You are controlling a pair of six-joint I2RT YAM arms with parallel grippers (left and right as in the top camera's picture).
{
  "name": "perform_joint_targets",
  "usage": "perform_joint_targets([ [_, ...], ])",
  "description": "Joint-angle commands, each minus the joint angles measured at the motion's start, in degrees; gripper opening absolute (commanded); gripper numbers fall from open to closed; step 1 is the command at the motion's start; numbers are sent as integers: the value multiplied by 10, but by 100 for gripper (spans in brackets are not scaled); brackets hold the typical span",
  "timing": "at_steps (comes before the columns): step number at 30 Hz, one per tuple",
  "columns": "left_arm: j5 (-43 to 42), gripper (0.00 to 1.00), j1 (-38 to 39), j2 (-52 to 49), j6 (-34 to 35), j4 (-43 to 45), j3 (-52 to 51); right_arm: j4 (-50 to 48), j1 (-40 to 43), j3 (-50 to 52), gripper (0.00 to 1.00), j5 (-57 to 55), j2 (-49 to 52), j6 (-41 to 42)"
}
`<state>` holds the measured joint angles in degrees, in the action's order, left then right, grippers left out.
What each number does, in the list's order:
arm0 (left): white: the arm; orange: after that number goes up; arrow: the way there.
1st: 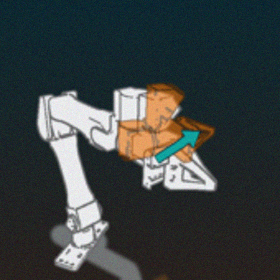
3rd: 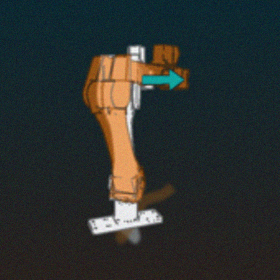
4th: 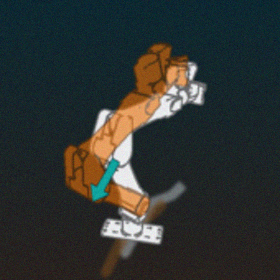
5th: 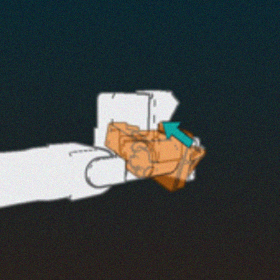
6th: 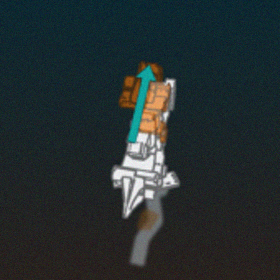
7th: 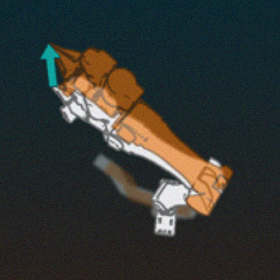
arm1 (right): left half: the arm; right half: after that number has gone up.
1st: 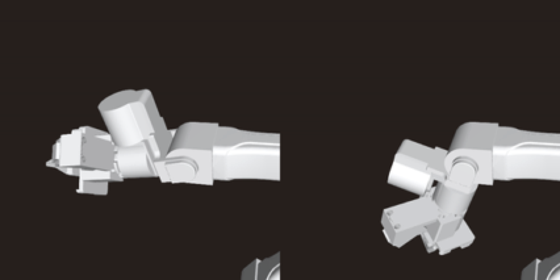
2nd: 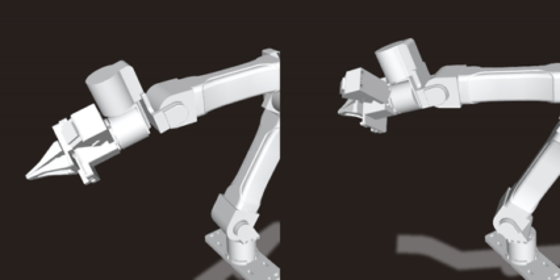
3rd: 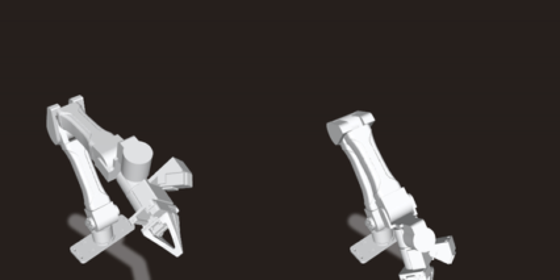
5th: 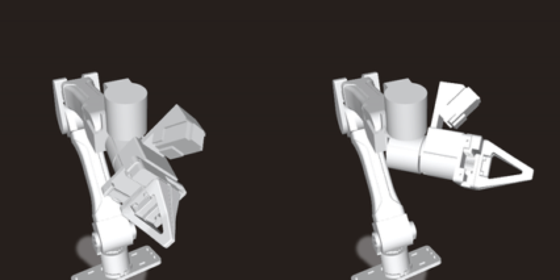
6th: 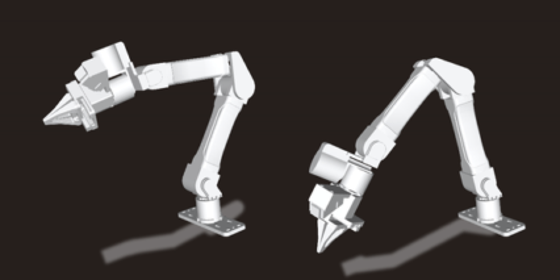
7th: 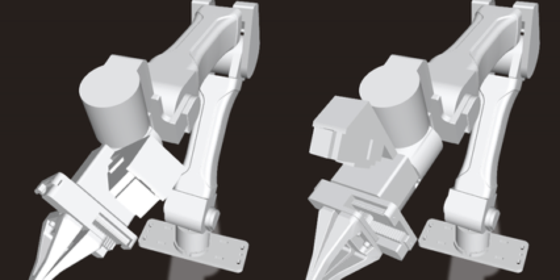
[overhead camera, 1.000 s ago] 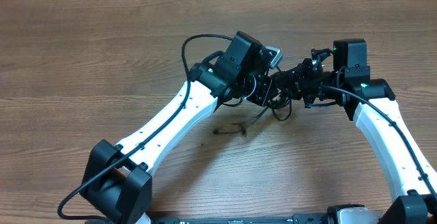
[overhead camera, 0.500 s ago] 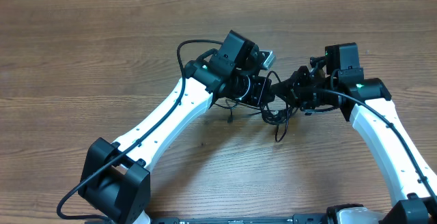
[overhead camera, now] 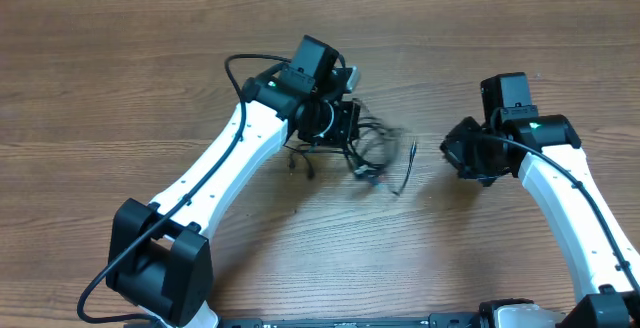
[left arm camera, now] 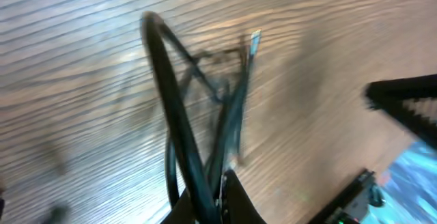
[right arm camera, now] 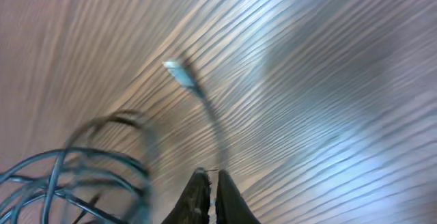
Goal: Untangle cables
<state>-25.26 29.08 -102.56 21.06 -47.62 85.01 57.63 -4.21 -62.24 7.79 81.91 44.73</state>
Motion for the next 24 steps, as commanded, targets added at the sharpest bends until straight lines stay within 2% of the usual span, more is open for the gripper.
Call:
perform_joint_targets([
  [1, 19, 4, 2, 10, 1, -13, 11, 2, 31, 4, 4, -47, -4, -38],
  [4, 18, 4, 2, 10, 2, -24, 11, -3, 64, 4, 4, -16, -4, -70],
  [9, -19, 4, 2, 10, -12, -5, 11, -48, 100, 4, 5, 220, -4, -219],
  [11, -76, 4, 1, 10, -40, 21, 11, -53, 100, 4, 12, 308, -4, -260],
  [13, -137, 4, -2, 10, -50, 63, 11, -57, 100, 4, 25, 381, -4, -285],
  [16, -173, 4, -3, 10, -43, 106, 11, -64, 100, 4, 29, 448, -4, -295],
  [18, -175, 4, -3, 10, -6, 134, 11, -73, 100, 4, 31, 495, -4, -300],
  [24, -174, 4, -3, 10, 60, 167, 11, -89, 99, 4, 33, 485, -3, -269],
])
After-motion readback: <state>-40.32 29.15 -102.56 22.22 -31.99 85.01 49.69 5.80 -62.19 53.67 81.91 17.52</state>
